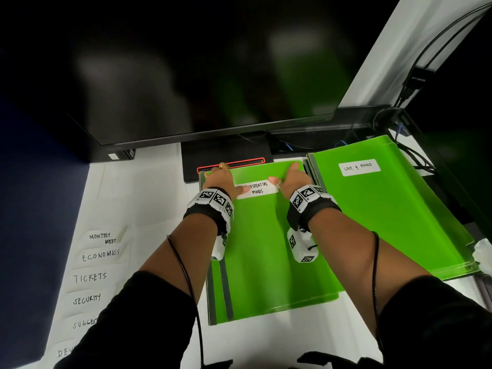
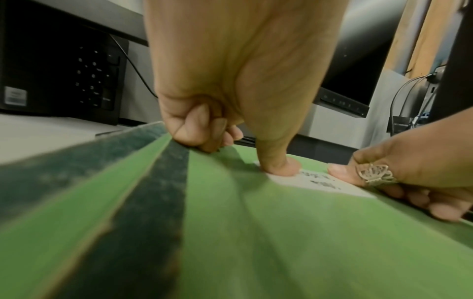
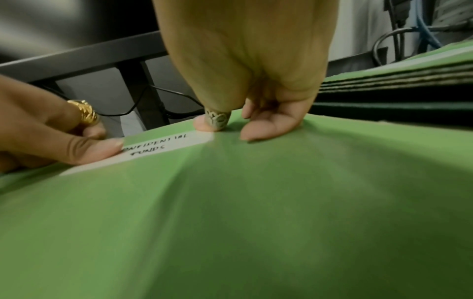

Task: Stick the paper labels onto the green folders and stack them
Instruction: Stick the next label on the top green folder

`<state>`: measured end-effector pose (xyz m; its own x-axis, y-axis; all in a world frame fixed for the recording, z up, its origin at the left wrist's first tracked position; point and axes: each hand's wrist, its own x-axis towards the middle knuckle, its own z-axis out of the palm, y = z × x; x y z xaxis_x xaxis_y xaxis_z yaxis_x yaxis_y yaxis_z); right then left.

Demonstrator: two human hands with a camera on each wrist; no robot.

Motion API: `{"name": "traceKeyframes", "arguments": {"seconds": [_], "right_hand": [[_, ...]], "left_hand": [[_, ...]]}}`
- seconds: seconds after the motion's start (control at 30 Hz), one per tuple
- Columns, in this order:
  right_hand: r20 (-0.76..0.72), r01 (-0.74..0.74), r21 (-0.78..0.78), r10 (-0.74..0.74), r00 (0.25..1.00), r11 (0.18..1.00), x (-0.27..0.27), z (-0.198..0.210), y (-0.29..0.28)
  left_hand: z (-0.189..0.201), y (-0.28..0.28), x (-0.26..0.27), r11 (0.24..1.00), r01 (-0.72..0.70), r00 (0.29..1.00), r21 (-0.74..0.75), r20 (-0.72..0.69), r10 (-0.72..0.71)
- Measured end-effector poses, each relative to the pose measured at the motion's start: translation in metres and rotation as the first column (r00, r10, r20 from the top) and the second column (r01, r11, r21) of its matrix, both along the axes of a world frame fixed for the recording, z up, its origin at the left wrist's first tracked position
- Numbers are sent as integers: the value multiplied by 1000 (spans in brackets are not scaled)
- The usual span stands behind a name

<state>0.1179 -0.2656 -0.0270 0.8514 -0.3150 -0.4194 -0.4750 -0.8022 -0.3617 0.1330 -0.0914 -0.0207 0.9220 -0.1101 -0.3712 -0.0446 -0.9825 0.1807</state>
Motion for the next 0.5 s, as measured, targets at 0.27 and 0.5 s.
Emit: {"name": "traceKeyframes", "arguments": {"seconds": [0.27,0.5], "right_hand": [[30,-20,7,20,999,1000,-2,-5,-3],[-73,-91,88,98,993,992,-3,2,-13]], "left_hand": [[0,-2,4,993,-93,995,-77,-30,91],[-1,-7,2,987,-130,991,-96,-21,128]]}}
